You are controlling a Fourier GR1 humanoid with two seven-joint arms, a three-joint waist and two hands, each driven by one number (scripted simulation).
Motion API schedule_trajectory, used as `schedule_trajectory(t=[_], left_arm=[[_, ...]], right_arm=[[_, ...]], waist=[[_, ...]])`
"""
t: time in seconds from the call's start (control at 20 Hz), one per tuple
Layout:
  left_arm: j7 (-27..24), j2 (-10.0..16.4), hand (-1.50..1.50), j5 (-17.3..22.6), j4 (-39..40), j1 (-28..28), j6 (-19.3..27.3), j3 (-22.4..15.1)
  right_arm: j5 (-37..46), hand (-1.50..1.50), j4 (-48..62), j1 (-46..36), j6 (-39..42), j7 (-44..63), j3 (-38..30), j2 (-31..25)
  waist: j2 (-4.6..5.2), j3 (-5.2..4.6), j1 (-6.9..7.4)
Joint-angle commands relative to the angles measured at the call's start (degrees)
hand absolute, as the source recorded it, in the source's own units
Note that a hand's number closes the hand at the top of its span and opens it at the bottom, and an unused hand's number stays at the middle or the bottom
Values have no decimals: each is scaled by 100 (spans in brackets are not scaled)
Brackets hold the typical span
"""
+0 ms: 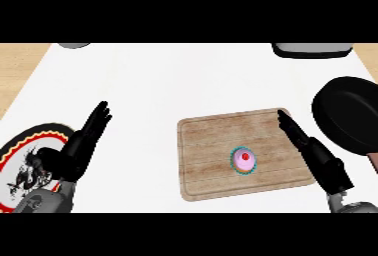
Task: Pick the cupcake from the cutting board and place it in the pot
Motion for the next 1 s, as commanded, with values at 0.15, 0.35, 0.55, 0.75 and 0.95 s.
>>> schedule_trajectory(t=[0.15, 0.35, 0.55, 0.75, 0.95], left_arm=[[509, 164, 0, -76, 197, 25, -98, -86], [652, 19, 0, -45, 405, 352, -44, -254], [752, -1, 0, 28, 442, 338, -161, -281], [934, -89, 0, -73, 345, 88, -114, -387], [1113, -35, 0, -37, 239, 54, -150, -359]], right_arm=[[934, 150, -506, 194, -2250, 1260, -38, 1007], [2438, 150, -89, 256, -3496, 1434, -796, 176], [3437, -150, -842, -110, -5122, 944, -741, 1071], [4943, -150, -1063, 85, -5974, 1183, -14, 1923], [6026, -150, -1113, 553, -5363, 2540, 291, 2528]], waist=[[236, -151, -222], [166, -261, -688], [140, -187, -477], [212, -186, -299], [219, -188, -235]])
